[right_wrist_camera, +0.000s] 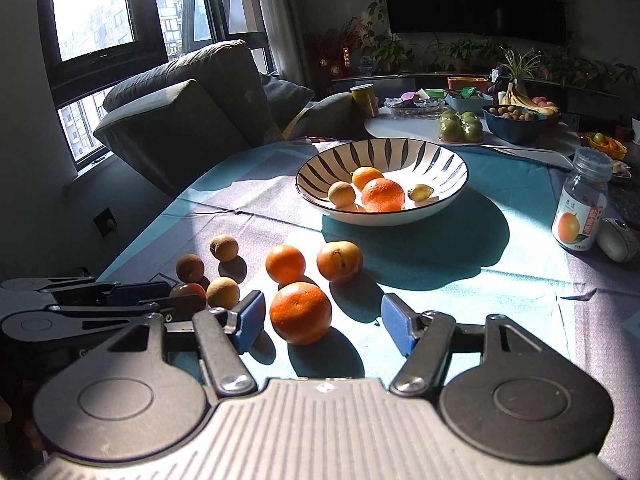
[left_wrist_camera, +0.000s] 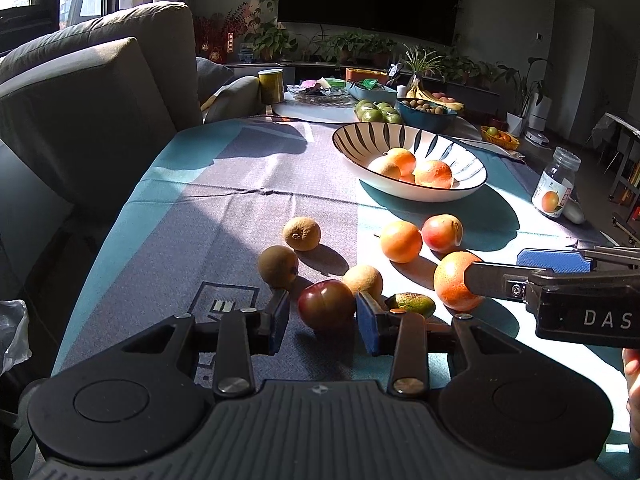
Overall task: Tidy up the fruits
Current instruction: 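Grasp the red apple with the left tool while the right grasps an orange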
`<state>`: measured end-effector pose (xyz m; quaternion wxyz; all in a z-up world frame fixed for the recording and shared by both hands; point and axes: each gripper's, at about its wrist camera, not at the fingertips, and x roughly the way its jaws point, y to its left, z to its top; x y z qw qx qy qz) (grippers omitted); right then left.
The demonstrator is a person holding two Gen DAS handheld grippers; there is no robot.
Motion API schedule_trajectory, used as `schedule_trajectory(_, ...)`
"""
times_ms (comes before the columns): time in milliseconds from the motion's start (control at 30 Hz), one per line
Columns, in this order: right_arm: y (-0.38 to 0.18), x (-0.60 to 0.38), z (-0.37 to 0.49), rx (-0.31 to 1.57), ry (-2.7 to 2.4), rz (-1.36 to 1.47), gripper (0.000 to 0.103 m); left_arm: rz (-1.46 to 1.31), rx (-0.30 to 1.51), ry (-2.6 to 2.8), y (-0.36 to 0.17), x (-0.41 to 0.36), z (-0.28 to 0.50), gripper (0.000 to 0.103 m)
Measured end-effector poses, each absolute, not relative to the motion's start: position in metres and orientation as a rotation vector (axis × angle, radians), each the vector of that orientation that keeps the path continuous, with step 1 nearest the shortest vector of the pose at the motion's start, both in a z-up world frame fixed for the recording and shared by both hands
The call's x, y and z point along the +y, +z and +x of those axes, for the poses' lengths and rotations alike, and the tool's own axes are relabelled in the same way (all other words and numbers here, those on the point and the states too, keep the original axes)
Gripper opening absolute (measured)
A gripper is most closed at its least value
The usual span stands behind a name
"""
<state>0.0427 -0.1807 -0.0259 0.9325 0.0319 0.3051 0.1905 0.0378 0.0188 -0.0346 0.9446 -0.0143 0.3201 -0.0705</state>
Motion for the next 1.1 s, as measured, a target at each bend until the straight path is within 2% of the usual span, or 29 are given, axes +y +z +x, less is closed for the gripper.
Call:
schedule_trajectory(367,-0.029,-0.177,0.042,0.637,0.395,0.058,0.078,-0.067,0.668,-0.164,-0.040,0.022,0.041,0.034)
schedule_trajectory(500,-0.031,-0.175,0.045,0.646,0.390,0.060,0.078,-0.069,0.666,-0.169,-0.041,0.022,0.040,0.030)
schedule_trajectory(1100,-0.039,-0.160,0.054,0.700,0.363,0.055,0.078,-0.071,0.647,-0.158,-0.037,0.024,0.034,0.030)
